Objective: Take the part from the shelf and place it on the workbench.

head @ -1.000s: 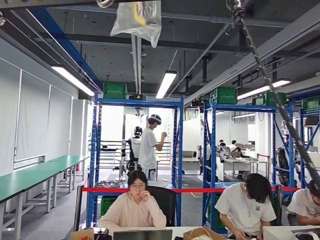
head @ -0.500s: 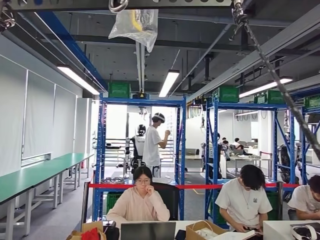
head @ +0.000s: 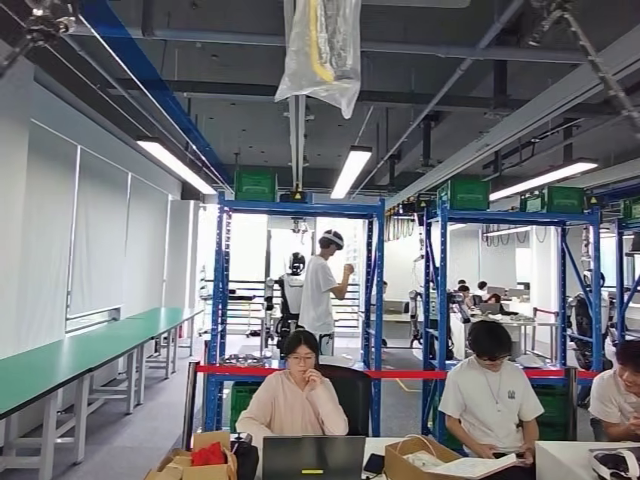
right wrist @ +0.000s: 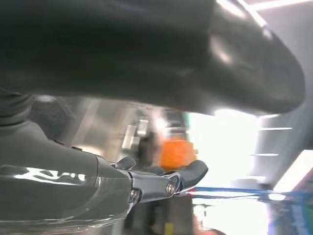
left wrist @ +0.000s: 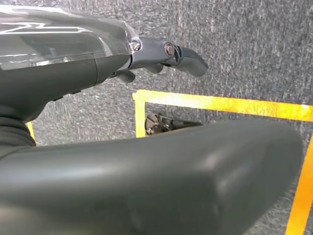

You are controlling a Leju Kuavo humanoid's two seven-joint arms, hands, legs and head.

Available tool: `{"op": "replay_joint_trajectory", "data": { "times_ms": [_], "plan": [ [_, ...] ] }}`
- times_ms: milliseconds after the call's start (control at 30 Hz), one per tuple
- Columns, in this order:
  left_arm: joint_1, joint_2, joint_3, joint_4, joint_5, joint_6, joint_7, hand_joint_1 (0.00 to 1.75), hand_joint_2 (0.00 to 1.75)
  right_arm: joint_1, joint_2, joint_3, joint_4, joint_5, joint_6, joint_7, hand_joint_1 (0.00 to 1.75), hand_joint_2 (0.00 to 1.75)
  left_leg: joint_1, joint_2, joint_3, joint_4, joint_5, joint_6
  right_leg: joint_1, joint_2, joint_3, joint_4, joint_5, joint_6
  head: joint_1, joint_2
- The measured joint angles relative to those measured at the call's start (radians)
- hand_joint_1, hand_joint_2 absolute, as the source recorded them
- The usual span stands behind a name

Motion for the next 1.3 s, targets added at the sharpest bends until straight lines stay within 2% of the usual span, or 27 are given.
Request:
{"op": "replay_joint_trajectory", "data": {
  "times_ms": [33,67,133,167,200,233,267,300,367,433,467,500,700,733,800,833,867,900,933,1000,1033,1100,1133,1167,1200,1267,1300],
  "plan": [
    [0.002,-0.001,0.004,0.0,0.0,0.001,-0.001,0.0,0.0,0.01,-0.002,0.0,0.025,0.02,-0.026,0.003,0.0,0.0,0.0,0.002,-0.007,0.0,0.006,0.009,-0.002,0.001,-0.004,0.003,-0.004,0.005,0.0,0.0],
    [0.004,-0.002,0.007,0.0,0.0,0.001,-0.001,0.0,0.0,0.019,-0.003,0.0,0.053,0.045,-0.058,0.006,0.0,0.0,0.0,0.004,-0.015,0.0,0.015,0.019,-0.004,0.002,-0.01,0.017,-0.025,0.011,0.0,0.0],
    [0.005,-0.004,0.014,0.001,0.0,0.003,-0.002,0.0,0.0,0.029,-0.006,-0.001,0.119,0.101,-0.128,0.011,0.0,0.0,-0.002,0.009,-0.036,0.0,0.034,0.035,-0.008,0.003,-0.031,0.098,-0.114,0.021,0.0,0.0],
    [0.006,-0.004,0.017,0.001,0.0,0.004,-0.002,0.0,0.0,0.031,-0.006,-0.002,0.156,0.125,-0.159,0.012,0.0,0.0,-0.005,0.011,-0.048,0.0,0.044,0.04,-0.01,0.003,-0.044,0.162,-0.163,0.025,0.0,0.0],
    [0.006,-0.004,0.02,0.001,0.0,0.005,-0.003,0.0,0.0,0.031,-0.006,-0.005,0.198,0.149,-0.187,0.015,0.0,0.0,-0.007,0.012,-0.061,0.0,0.054,0.042,-0.011,0.003,-0.053,0.225,-0.194,0.027,0.0,0.0],
    [0.006,-0.004,0.023,0.001,0.0,0.006,-0.003,0.0,0.0,0.03,-0.005,-0.009,0.246,0.171,-0.214,0.017,0.0,0.0,-0.011,0.013,-0.075,0.0,0.065,0.044,-0.012,0.004,-0.052,0.269,-0.202,0.027,0.0,0.0],
    [0.006,-0.005,0.025,0.002,0.0,0.007,-0.003,0.0,0.0,0.027,-0.004,-0.015,0.295,0.196,-0.241,0.019,0.0,0.0,-0.014,0.013,-0.089,0.001,0.075,0.045,-0.012,0.005,-0.037,0.281,-0.187,0.024,0.0,0.0],
    [0.006,-0.006,0.027,0.002,0.0,0.008,-0.003,0.0,0.0,0.022,-0.001,-0.023,0.349,0.225,-0.271,0.02,0.0,0.0,-0.018,0.013,-0.103,0.001,0.086,0.045,-0.01,0.006,-0.007,0.259,-0.16,0.019,0.0,0.0],
    [0.006,-0.012,0.03,0.002,0.0,0.009,-0.003,0.0,0.0,0.0,0.007,-0.045,0.466,0.282,-0.338,0.024,0.0,0.0,-0.023,0.013,-0.123,0.001,0.104,0.044,-0.002,0.01,0.101,0.125,-0.123,0.0,0.0,0.0],
    [0.006,-0.018,0.032,0.002,0.0,0.01,-0.003,0.0,0.0,-0.038,0.015,-0.076,0.602,0.335,-0.408,0.017,0.0,0.0,-0.024,0.013,-0.134,0.002,0.122,0.037,0.009,0.012,0.203,-0.026,-0.13,-0.016,0.0,0.0],
    [0.005,-0.02,0.032,0.002,0.0,0.01,-0.003,0.0,0.0,-0.056,0.018,-0.094,0.67,0.354,-0.436,0.008,0.0,0.0,-0.024,0.014,-0.138,0.001,0.13,0.032,0.014,0.013,0.228,-0.069,-0.136,-0.02,0.001,0.0],
    [0.004,-0.021,0.032,0.002,0.0,0.01,-0.003,0.0,0.0,-0.07,0.021,-0.107,0.721,0.367,-0.455,0.0,0.0,0.0,-0.022,0.014,-0.141,0.001,0.137,0.029,0.016,0.013,0.234,-0.087,-0.139,-0.021,0.001,0.0],
    [0.004,-0.022,0.032,0.003,0.0,0.01,-0.003,0.0,0.0,-0.083,0.026,-0.133,0.804,0.38,-0.473,-0.009,0.0,0.0,-0.018,0.013,-0.149,0.0,0.144,0.021,0.016,0.011,0.229,-0.098,-0.126,-0.025,0.001,0.0],
    [0.006,-0.023,0.032,0.003,0.0,0.01,-0.003,0.0,0.0,-0.096,0.027,-0.153,0.863,0.386,-0.48,0.014,0.0,0.0,-0.018,0.011,-0.163,0.034,0.104,0.017,0.014,0.01,0.218,-0.102,-0.115,-0.031,0.001,0.0],
    [0.007,-0.025,0.032,0.004,0.0,0.01,0.0,0.0,0.0,-0.12,0.026,-0.221,1.035,0.397,-0.504,0.1,0.0,0.0,-0.015,0.008,-0.196,0.185,0.001,0.005,0.01,0.001,0.172,-0.089,-0.091,-0.041,0.002,0.0],
    [0.007,-0.025,0.031,0.005,0.0,0.009,0.002,0.0,0.0,-0.129,0.022,-0.256,1.118,0.399,-0.515,0.148,0.0,0.0,-0.012,0.008,-0.201,0.254,-0.032,-0.002,0.01,-0.003,0.141,-0.07,-0.082,-0.043,0.002,0.0],
    [0.007,-0.025,0.031,0.005,0.0,0.009,0.004,0.0,0.0,-0.128,0.017,-0.282,1.173,0.396,-0.52,0.178,0.0,0.0,-0.007,0.008,-0.185,0.275,-0.02,-0.008,0.009,-0.006,0.117,-0.051,-0.078,-0.041,0.002,0.0],
    [0.007,-0.025,0.029,0.005,0.0,0.009,0.006,0.0,0.0,-0.128,0.014,-0.299,1.204,0.39,-0.52,0.196,0.0,0.0,-0.003,0.009,-0.148,0.235,0.007,-0.012,0.007,-0.007,0.097,-0.034,-0.077,-0.038,0.002,0.0],
    [0.006,-0.025,0.028,0.006,0.0,0.008,0.007,0.0,0.0,-0.127,0.01,-0.315,1.231,0.385,-0.52,0.215,0.0,0.0,0.001,0.008,-0.106,0.177,0.019,-0.016,0.007,-0.006,0.077,-0.016,-0.076,-0.035,0.002,0.0],
    [0.001,-0.025,0.022,0.006,0.0,0.005,0.008,0.0,0.0,-0.121,0.001,-0.347,1.277,0.381,-0.519,0.262,0.0,0.0,0.001,0.007,-0.042,0.075,0.007,-0.013,0.007,-0.005,0.048,0.014,-0.073,-0.025,0.002,0.0],
    [-0.001,-0.025,0.019,0.006,0.0,0.004,0.009,0.0,0.0,-0.118,-0.003,-0.361,1.296,0.382,-0.519,0.291,0.0,0.0,-0.002,0.007,-0.032,0.052,-0.005,-0.009,0.008,-0.004,0.04,0.022,-0.068,-0.018,0.002,0.0],
    [-0.002,-0.025,0.014,0.007,0.0,0.0,0.012,0.0,0.0,-0.111,-0.009,-0.383,1.327,0.389,-0.519,0.359,0.0,0.0,-0.003,0.008,-0.038,0.041,-0.003,0.006,0.006,-0.001,0.029,0.027,-0.057,-0.004,0.001,0.0],
    [-0.002,-0.026,0.01,0.008,0.0,-0.002,0.014,0.0,0.0,-0.107,-0.012,-0.391,1.339,0.392,-0.519,0.394,0.0,0.0,-0.002,0.01,-0.046,0.039,0.004,0.015,0.005,0.002,0.022,0.033,-0.067,0.003,0.001,0.0],
    [-0.003,-0.026,0.006,0.008,0.0,-0.004,0.015,0.0,0.0,-0.104,-0.014,-0.399,1.35,0.395,-0.519,0.429,0.0,0.0,-0.001,0.012,-0.056,0.037,0.014,0.027,0.003,0.005,0.015,0.051,-0.093,0.009,0.001,0.0],
    [-0.004,-0.026,0.002,0.008,0.0,-0.007,0.015,0.0,0.0,-0.102,-0.016,-0.407,1.359,0.398,-0.517,0.462,0.0,0.0,-0.001,0.015,-0.067,0.036,0.025,0.036,0.0,0.008,0.005,0.084,-0.135,0.015,0.001,0.0],
    [-0.007,-0.026,-0.007,0.008,0.0,-0.009,0.016,0.0,0.0,-0.1,-0.016,-0.42,1.372,0.404,-0.514,0.527,0.0,0.0,-0.004,0.017,-0.094,0.036,0.047,0.045,-0.007,0.009,-0.014,0.191,-0.228,0.023,0.001,0.0],
    [-0.007,-0.026,-0.011,0.008,0.0,-0.01,0.018,0.0,0.0,-0.099,-0.017,-0.427,1.378,0.407,-0.512,0.557,0.0,0.0,-0.007,0.018,-0.108,0.037,0.059,0.045,-0.01,0.009,-0.017,0.241,-0.251,0.025,0.001,0.0]
  ]
}}
